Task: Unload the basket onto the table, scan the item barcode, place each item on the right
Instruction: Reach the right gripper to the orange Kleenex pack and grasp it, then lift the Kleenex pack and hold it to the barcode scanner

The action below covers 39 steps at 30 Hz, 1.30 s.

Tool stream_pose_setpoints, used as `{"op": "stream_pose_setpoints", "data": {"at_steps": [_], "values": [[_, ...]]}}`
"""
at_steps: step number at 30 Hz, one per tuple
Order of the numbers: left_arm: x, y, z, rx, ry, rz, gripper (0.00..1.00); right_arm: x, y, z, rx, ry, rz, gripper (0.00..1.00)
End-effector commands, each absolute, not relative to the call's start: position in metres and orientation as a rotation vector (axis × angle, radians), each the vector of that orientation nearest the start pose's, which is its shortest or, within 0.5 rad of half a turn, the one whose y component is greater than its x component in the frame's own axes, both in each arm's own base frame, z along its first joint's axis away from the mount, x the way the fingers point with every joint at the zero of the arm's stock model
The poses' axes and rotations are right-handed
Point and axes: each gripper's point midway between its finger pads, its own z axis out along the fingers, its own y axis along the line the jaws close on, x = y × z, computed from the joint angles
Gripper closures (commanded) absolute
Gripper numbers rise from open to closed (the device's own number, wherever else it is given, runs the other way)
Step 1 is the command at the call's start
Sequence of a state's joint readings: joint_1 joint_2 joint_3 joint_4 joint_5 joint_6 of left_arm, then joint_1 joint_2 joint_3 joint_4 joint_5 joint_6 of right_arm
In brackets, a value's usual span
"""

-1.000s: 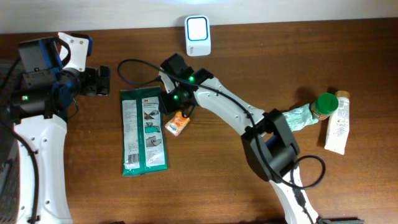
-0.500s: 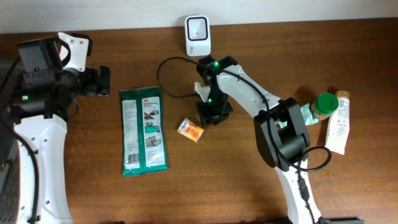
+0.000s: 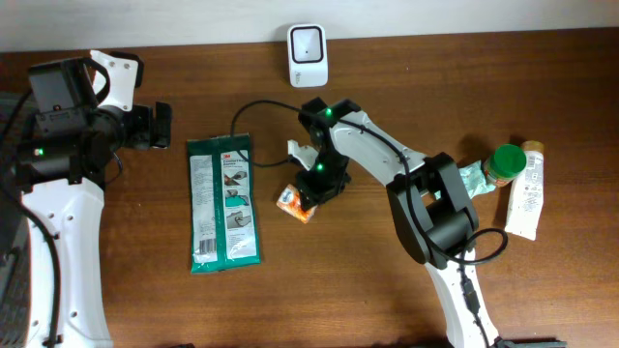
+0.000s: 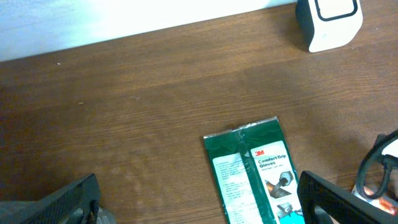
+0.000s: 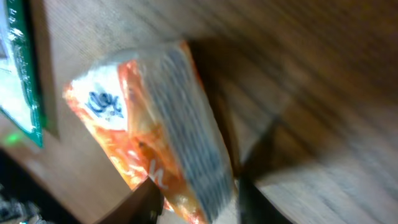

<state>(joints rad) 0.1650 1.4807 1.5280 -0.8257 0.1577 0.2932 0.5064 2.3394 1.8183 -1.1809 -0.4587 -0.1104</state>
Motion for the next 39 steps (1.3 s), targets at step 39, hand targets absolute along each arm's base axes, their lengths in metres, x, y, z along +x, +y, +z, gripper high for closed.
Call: {"op": "stream_pose_setpoints", "data": {"at_steps": [39], "values": [[0.410,0.041,0.285,0.242,2.302,0.044,0.01,0.363,0.176,0.350,-0.232,2.138,2.102,0.96]]}}
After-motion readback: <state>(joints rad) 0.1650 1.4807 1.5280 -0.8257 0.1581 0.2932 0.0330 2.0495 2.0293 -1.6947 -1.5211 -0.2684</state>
